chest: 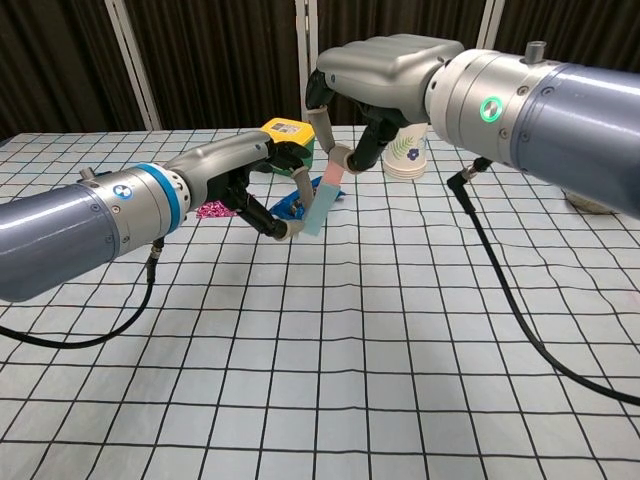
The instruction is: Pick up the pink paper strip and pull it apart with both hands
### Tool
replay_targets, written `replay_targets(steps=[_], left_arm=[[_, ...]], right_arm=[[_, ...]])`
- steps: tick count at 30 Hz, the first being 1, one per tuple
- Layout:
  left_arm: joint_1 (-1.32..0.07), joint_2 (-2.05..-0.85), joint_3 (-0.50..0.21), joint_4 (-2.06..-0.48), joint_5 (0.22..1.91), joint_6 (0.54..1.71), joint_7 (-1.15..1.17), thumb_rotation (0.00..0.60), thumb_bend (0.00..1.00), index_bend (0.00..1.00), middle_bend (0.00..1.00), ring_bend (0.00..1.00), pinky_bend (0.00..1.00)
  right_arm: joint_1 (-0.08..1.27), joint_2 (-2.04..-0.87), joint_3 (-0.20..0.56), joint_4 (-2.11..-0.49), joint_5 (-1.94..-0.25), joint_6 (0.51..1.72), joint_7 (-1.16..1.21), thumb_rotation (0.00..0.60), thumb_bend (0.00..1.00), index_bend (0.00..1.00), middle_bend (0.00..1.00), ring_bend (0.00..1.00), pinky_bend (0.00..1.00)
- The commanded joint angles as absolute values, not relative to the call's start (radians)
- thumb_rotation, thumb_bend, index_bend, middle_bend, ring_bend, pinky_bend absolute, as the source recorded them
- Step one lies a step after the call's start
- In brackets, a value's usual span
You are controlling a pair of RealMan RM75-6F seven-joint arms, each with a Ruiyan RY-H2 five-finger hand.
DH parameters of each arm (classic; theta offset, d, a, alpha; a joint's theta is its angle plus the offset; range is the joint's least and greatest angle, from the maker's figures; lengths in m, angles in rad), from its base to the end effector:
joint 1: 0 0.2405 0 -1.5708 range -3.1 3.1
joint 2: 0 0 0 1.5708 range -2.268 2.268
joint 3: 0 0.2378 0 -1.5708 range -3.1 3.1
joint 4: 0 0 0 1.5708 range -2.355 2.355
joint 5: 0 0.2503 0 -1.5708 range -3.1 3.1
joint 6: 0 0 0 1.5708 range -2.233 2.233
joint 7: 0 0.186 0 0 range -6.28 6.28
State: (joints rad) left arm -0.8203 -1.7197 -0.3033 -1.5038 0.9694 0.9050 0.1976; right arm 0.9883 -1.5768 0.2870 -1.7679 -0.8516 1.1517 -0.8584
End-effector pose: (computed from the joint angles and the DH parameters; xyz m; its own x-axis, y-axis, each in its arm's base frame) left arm -0.0390 0.3677 -0.1137 0.0746 0.4320 0.8988 0.9540 -0.2934 0.0618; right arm 0.0280 -0.3561 -0.0526 0.5485 -0.0445 0.8350 -0.7381 -0.4949 0.4585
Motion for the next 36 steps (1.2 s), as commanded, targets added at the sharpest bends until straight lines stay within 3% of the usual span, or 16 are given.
replay_targets(steps=[1, 22, 36], left_arm=[[-0.826, -1.723, -0.304, -1.499, 0.964, 0.903, 0.198, 0.600, 0.38, 0.48, 0.00, 0.00, 0.00], [-0.845, -1.736, -0.298, -1.505, 0.922, 0.918, 0.213, 0.600, 0.48, 0.63, 0.00, 0.00, 0.00], [-0.837, -1.715, -0.290, -1.489, 0.899, 0.924, 0.211, 0.600, 0.48, 0.72, 0.00, 0.00, 0.00]], right_arm=[[0.990, -1.574, 0.284, -1.773, -0.854, 1.152, -0.856, 0.600, 0.48, 0.71, 0.19, 0.00, 0.00], [0.996, -1.563, 0.269, -1.782, -0.856, 1.163, -0.835, 0.600, 0.48, 0.71, 0.19, 0.00, 0.00], [0.973, -1.506, 0.240, -1.800, -0.912, 1.171, -0.806, 0.600, 0.48, 0.71, 0.19, 0.00, 0.00]])
